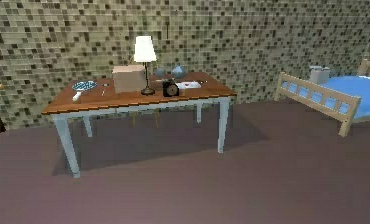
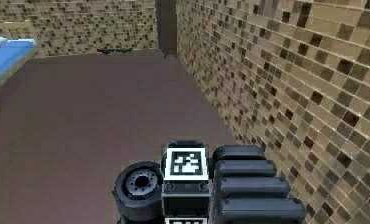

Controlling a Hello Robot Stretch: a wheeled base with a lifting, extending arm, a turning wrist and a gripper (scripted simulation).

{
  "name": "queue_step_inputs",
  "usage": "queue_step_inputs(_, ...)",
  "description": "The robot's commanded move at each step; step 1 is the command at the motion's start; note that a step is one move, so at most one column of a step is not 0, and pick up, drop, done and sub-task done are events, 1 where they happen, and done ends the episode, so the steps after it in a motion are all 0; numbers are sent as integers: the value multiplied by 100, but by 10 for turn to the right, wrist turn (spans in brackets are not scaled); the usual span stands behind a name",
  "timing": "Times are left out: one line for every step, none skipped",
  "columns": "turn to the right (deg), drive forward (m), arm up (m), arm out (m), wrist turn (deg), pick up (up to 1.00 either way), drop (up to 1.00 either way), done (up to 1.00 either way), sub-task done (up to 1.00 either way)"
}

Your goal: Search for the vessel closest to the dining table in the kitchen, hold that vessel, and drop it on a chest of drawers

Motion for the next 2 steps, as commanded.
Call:
queue_step_inputs(0, 40, 0, 0, 0, 0, 0, 0, 0)
queue_step_inputs(-450, 0, 0, 0, 0, 0, 0, 0, 0)
